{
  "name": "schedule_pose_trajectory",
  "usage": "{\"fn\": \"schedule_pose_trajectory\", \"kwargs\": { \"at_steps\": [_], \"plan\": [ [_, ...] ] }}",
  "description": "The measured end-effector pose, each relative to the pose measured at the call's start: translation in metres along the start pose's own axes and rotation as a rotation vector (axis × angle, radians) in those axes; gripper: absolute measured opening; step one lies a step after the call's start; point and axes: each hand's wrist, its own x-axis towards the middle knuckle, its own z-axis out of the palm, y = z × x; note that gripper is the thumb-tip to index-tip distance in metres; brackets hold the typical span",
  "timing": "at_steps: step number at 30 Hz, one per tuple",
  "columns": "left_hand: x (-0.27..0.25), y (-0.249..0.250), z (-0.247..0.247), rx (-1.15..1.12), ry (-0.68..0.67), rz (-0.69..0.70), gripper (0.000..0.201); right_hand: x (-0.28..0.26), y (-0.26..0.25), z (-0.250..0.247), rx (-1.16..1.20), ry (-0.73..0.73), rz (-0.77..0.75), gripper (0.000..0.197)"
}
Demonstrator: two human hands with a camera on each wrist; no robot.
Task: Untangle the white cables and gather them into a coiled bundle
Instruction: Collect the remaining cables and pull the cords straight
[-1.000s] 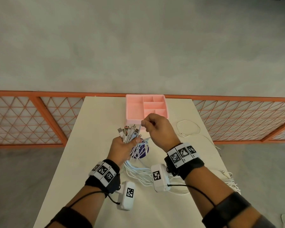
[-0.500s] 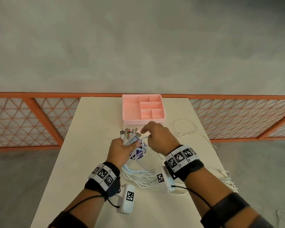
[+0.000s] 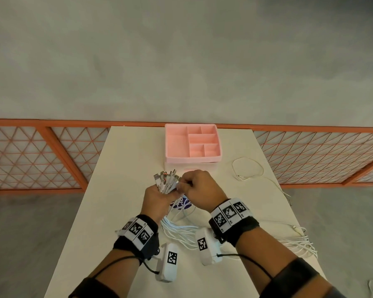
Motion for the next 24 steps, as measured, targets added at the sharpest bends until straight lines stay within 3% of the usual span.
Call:
{"fn": "schedule_pose_trajectory", "kwargs": {
  "at_steps": [4, 10, 16, 18, 22, 24],
  "plan": [
    [-0.001, 0.007, 0.000, -0.056, -0.004, 0.009, 0.021, 0.002, 0.008, -0.004, 0.250, 0.128, 0.115, 0.019],
    [0.000, 0.006, 0.006, -0.044, -0.012, -0.001, 0.021, -0.001, 0.011, -0.001, 0.330, 0.176, 0.140, 0.018],
    [0.000, -0.003, 0.011, -0.037, -0.013, -0.038, 0.020, 0.004, 0.015, -0.004, 0.226, -0.059, 0.143, 0.014],
    [0.001, -0.009, 0.008, -0.024, 0.003, -0.058, 0.018, 0.001, 0.014, -0.005, 0.273, -0.073, 0.142, 0.015],
    [0.006, -0.018, 0.000, 0.053, 0.037, -0.052, 0.017, 0.000, 0.002, -0.010, 0.524, 0.156, 0.146, 0.027],
    [0.005, -0.026, -0.002, 0.101, 0.031, -0.053, 0.016, 0.002, -0.003, -0.021, 0.689, 0.277, 0.160, 0.024]
  ]
}}
